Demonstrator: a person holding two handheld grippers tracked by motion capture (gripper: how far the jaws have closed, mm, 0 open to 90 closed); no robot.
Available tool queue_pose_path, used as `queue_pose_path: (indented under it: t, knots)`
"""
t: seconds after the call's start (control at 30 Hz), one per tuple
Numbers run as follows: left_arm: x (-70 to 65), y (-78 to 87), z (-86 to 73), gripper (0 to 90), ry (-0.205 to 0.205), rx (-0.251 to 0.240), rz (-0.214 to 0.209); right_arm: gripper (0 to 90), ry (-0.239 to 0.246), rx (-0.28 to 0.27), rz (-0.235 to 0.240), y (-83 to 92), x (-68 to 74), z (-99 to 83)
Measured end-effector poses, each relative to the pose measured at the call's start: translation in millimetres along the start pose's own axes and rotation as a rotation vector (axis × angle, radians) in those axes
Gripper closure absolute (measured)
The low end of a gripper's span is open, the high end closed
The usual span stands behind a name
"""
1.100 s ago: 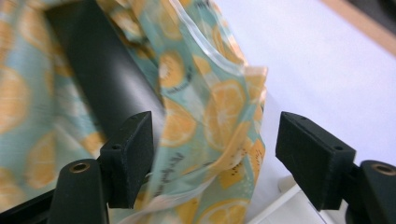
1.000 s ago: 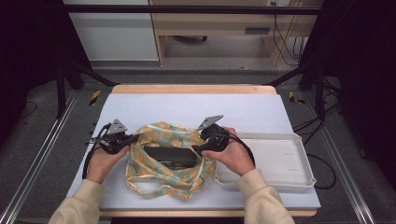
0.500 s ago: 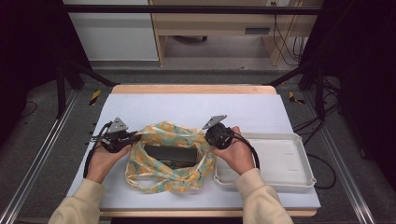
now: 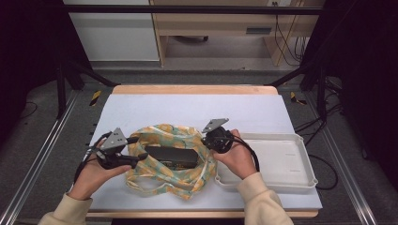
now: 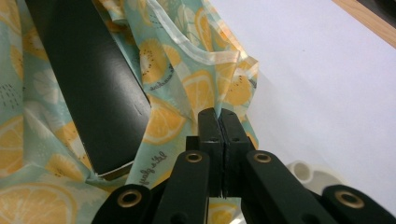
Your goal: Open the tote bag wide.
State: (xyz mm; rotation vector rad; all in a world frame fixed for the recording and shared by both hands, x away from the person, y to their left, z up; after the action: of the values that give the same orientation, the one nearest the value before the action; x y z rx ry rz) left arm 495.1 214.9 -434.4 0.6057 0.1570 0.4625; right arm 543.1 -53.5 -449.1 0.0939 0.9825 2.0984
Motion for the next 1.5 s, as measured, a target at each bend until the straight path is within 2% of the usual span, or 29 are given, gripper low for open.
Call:
queue_pose_path:
  t: [0.07,0.1,0.2,0.27,0.43,0.53,0.63,0.77,1.0,1.17,1.37,1.5]
  knots:
    - [-5.5,-10.7,-2.8,22.0,-0.019,0.010,-0.024,89.4,-0.002,-0.005,0.005,-0.5,1.3,0.7]
    - [-8.1,-16.6,-4.4,20.3,-0.045,0.027,-0.033,89.3,-0.003,-0.007,0.007,-0.4,1.7,0.7]
    - [-11.6,-25.1,-6.2,15.8,-0.078,0.054,-0.049,89.0,-0.014,-0.010,0.018,-0.4,2.1,0.6]
    - [-13.1,-28.0,-6.1,15.4,-0.075,0.047,-0.072,88.9,-0.011,-0.007,0.022,-0.9,1.8,-0.1]
    - [-15.8,-32.7,-11.0,17.0,-0.082,0.061,-0.091,88.5,-0.008,-0.006,0.027,-1.8,2.0,0.1]
    - [-17.4,-34.7,-14.9,19.8,-0.109,0.090,-0.098,88.3,-0.007,-0.005,0.029,-2.2,2.1,0.1]
    - [-16.7,-35.0,-17.9,28.8,-0.135,0.117,-0.092,88.2,-0.009,-0.004,0.027,-2.3,1.4,-0.1]
    - [-15.7,-33.5,-19.5,41.6,-0.145,0.120,-0.084,88.2,-0.017,-0.008,0.025,-2.2,1.2,0.3]
    - [-15.5,-27.8,-21.1,67.5,-0.145,0.126,-0.068,88.2,-0.016,-0.011,0.027,-1.9,1.7,0.8]
    - [-19.1,-23.9,-23.5,86.8,-0.145,0.133,-0.077,89.6,-0.022,-0.017,0.035,-1.3,2.6,2.3]
    - [-27.5,-17.1,-30.9,89.9,-0.157,0.166,-0.091,90.0,-0.003,0.001,0.032,-5.3,4.4,0.8]
    - [-29.7,-18.6,-42.9,90.0,-0.169,0.229,-0.097,90.0,-0.002,0.035,0.016,-11.4,1.4,-2.5]
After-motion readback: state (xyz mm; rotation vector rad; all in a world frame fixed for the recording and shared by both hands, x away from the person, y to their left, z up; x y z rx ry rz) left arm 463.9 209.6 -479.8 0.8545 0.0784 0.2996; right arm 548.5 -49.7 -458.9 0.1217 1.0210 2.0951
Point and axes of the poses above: each handheld gripper's, and its own axes: y roughly backward along the jaws, z roughly out of its top, x roughly to its left, the point moved 6 cm from there along -y, roughly forward along the jaws, and after that the axes turned 11 degrees about -z, right-handed, at the moved point
